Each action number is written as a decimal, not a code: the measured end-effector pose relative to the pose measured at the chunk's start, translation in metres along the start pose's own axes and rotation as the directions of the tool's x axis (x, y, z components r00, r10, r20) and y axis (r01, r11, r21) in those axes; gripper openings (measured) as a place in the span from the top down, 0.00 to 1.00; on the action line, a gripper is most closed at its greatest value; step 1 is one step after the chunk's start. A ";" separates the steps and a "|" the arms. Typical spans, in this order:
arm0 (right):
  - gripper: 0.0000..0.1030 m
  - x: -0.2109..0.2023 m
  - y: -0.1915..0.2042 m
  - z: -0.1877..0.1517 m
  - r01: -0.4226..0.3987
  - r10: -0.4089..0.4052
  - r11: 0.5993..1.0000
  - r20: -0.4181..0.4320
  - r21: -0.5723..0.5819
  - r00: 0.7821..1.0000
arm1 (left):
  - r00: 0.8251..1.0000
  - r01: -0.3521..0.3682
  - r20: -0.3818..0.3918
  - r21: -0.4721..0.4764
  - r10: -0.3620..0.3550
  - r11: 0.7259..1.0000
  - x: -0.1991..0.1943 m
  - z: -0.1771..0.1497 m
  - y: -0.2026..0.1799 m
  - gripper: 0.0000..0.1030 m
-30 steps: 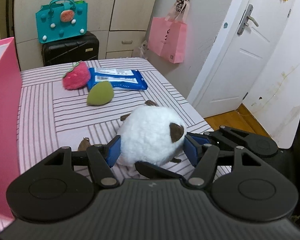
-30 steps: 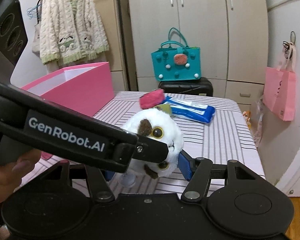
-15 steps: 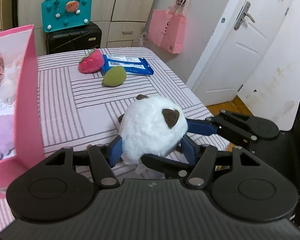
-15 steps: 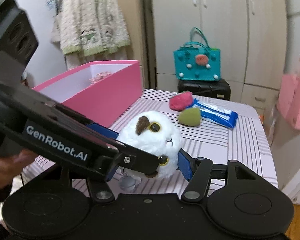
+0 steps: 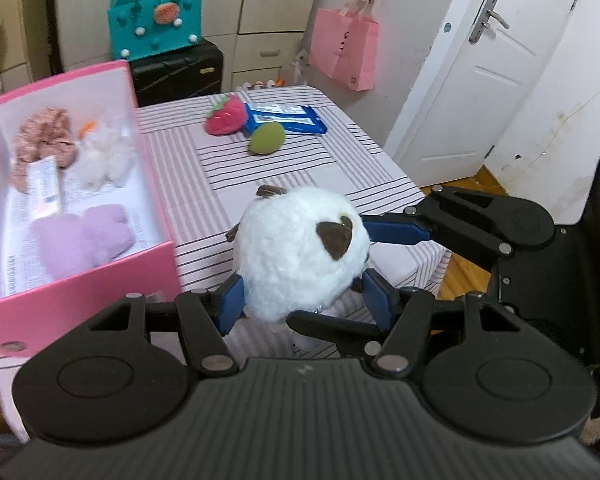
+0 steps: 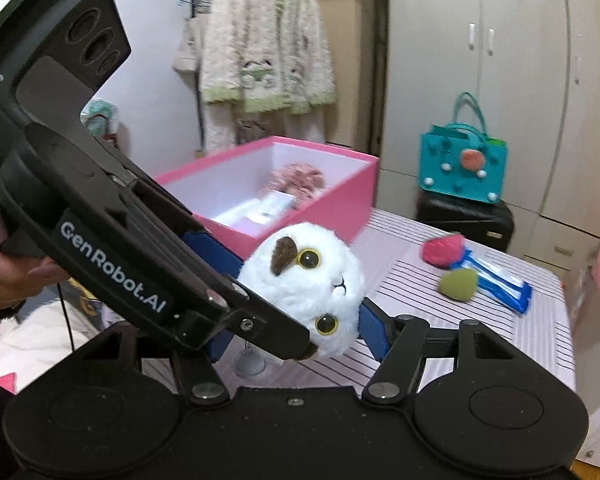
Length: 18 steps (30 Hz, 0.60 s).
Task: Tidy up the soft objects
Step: 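Lift the white plush cat with the left tool and carry it toward the box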
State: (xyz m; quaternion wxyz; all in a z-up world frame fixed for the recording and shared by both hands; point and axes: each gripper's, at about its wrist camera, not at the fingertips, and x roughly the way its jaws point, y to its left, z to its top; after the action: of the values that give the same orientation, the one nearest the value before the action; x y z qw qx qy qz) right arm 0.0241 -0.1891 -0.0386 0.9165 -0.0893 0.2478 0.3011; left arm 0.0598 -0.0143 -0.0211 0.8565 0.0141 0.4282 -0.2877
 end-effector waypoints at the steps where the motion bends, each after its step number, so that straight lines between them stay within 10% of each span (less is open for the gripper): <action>1: 0.32 0.000 0.003 0.003 -0.012 0.012 1.000 -0.004 0.000 1.000 | 1.000 -0.007 -0.007 -0.001 0.007 1.000 -0.008 -0.001 0.002 0.41; 10: 0.32 -0.001 0.036 0.038 -0.136 0.133 0.990 -0.063 -0.044 0.989 | 0.996 -0.048 -0.083 -0.059 0.043 0.997 -0.053 0.000 0.023 0.41; 18: 0.32 0.013 0.049 0.070 -0.142 0.140 0.986 -0.024 -0.083 0.990 | 0.997 -0.080 0.013 -0.073 0.081 0.994 -0.080 0.010 0.050 0.41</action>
State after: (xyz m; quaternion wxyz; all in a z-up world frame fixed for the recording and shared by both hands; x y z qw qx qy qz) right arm 0.0323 -0.1213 0.0143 0.8860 -0.1130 0.2489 0.3746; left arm 0.0553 0.0629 0.0334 0.8708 -0.0020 0.4306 -0.2372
